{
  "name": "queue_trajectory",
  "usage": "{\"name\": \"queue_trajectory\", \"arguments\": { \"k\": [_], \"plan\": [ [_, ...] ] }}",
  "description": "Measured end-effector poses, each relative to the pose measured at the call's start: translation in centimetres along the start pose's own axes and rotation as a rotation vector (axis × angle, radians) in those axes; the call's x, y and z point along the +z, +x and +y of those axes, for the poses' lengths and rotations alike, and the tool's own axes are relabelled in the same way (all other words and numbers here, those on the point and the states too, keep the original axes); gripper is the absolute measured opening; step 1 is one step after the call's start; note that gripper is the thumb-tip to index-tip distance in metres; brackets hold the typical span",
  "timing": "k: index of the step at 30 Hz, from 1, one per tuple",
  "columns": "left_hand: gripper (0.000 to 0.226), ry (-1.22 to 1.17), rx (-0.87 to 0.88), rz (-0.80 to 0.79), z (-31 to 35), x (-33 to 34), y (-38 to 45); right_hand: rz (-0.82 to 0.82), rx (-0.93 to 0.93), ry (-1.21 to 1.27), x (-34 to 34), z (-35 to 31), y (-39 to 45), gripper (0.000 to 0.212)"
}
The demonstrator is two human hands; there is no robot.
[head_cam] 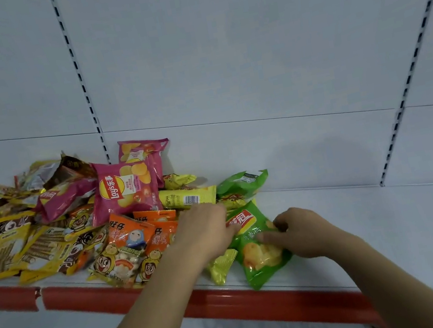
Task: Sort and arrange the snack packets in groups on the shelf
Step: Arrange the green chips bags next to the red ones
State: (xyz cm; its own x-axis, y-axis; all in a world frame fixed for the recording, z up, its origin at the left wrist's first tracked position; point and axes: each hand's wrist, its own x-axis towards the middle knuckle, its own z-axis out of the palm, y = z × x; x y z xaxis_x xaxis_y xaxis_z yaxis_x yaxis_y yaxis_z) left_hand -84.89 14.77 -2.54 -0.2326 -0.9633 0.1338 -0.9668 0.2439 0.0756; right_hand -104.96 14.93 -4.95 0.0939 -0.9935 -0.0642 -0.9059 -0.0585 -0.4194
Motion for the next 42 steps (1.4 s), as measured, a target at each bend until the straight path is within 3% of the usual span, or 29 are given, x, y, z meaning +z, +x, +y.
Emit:
{"name": "queue_trajectory", "arguments": {
  "k": [4,7,9,11,14,18,22,27,30,33,36,38,42],
  "plan": [
    [0.034,-0.105,0.019,0.141,0.0,0.3,0.5,0.191,-0.043,0.175,-1.1,-0.2,0.0,0.041],
    [0.061,-0.332,-0.045,0.332,0.0,-0.2,1.1,0.376,-0.071,0.378,-2.7,-0.5,0.2,0.037],
    [0.073,-0.591,-0.136,0.353,0.2,-1.1,1.3,0.469,-0.079,0.508,-3.1,-1.2,0.6,0.038],
    [0.065,-0.894,-0.193,0.25,0.2,-1.9,1.6,0.515,-0.08,0.567,-2.9,-2.2,1.2,0.038],
    [0.03,-1.24,-0.219,0.167,-0.2,-2.0,2.1,0.469,-0.111,0.615,-2.2,-3.9,1.8,0.042],
    [0.023,-1.262,-0.254,0.295,-2.4,-2.2,2.6,0.538,0.05,0.676,-2.5,-3.5,4.5,0.051],
    [0.021,-1.253,-0.261,0.356,-4.2,-2.4,2.4,0.353,0.288,0.358,-1.7,-3.5,7.3,0.065],
    [0.025,-1.187,-0.22,0.373,-5.0,-2.3,2.0,0.263,0.415,0.571,-0.3,-4.7,9.3,0.057],
    [0.025,-1.183,-0.221,0.368,-5.3,-2.1,2.0,0.26,0.448,0.694,0.0,-4.5,9.7,0.071],
    [0.026,-1.155,-0.226,0.366,-5.1,-1.7,2.2,0.42,0.404,0.647,-0.2,-4.0,8.8,0.054],
    [0.026,-1.126,-0.241,0.399,-4.8,-1.6,2.4,0.653,0.358,0.653,-1.5,-2.8,7.1,0.06],
    [0.028,-1.122,-0.229,0.424,-4.3,-1.7,2.7,0.782,0.271,0.698,-2.8,-2.4,5.2,0.051],
    [0.025,-1.141,-0.154,0.414,-1.3,-1.5,3.4,0.976,0.072,0.489,-4.4,-2.6,0.8,0.029]
  ]
}}
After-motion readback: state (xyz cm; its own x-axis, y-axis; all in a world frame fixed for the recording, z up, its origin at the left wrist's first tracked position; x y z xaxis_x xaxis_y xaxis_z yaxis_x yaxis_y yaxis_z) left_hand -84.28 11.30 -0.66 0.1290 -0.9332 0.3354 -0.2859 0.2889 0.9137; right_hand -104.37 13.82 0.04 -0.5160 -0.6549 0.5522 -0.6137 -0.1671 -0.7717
